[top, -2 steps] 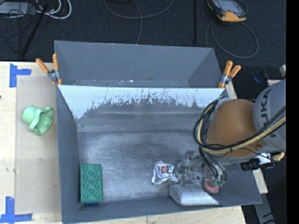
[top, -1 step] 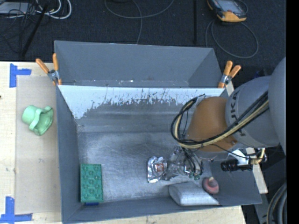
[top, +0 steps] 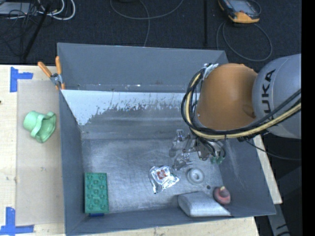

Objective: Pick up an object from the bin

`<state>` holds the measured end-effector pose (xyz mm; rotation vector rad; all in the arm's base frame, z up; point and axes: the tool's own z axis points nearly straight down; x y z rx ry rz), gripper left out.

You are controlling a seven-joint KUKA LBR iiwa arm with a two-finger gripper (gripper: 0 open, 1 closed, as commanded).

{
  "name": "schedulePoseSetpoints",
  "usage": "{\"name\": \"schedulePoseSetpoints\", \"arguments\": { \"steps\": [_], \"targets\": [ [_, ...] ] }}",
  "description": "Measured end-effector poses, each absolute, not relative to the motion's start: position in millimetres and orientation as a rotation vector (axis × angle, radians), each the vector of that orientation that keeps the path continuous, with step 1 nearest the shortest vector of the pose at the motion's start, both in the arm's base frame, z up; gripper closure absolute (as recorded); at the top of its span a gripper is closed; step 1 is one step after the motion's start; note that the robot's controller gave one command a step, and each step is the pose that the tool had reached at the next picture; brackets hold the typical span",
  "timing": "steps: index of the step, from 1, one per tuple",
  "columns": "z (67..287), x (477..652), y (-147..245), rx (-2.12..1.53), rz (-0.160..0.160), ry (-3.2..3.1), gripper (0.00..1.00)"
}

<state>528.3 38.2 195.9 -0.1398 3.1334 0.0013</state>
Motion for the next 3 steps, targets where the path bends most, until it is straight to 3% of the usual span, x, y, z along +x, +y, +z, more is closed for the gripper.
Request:
{"name": "schedulePoseSetpoints", "arguments": {
  "steps": [1,2,3],
  "targets": [
    [193,527.1,37,-0.134,0.001,3.139,0.0],
    [68,521.5,27,-0.126,0.002,3.135,0.0],
    [74,523.9,27,-0.124,0.003,3.13,1.0]
  ]
}}
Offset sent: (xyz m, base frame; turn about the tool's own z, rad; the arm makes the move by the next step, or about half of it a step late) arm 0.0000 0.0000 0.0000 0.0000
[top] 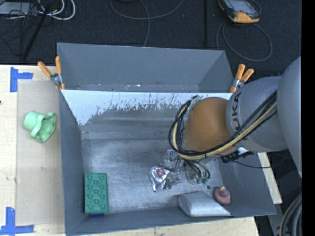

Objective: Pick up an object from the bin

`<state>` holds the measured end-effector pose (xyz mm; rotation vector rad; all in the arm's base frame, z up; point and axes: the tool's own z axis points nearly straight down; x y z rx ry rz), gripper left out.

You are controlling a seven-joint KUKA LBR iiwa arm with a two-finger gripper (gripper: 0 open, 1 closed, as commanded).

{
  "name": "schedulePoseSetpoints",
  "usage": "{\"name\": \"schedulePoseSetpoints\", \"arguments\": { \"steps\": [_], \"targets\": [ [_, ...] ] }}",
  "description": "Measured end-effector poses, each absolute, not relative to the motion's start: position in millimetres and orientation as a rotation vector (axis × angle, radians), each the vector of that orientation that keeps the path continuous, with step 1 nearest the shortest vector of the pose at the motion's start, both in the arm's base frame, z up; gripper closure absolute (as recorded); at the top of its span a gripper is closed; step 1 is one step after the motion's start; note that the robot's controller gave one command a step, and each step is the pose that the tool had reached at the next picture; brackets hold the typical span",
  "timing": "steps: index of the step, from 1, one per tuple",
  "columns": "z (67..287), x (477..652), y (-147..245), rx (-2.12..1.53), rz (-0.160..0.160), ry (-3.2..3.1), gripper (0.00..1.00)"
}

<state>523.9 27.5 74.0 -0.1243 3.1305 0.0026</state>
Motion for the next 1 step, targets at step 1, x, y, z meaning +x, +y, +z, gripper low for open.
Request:
{"name": "schedulePoseSetpoints", "arguments": {
  "steps": [1],
  "targets": [
    [219.7,525.0,34.2,-0.213,0.0,3.126,1.0]
  ]
}}
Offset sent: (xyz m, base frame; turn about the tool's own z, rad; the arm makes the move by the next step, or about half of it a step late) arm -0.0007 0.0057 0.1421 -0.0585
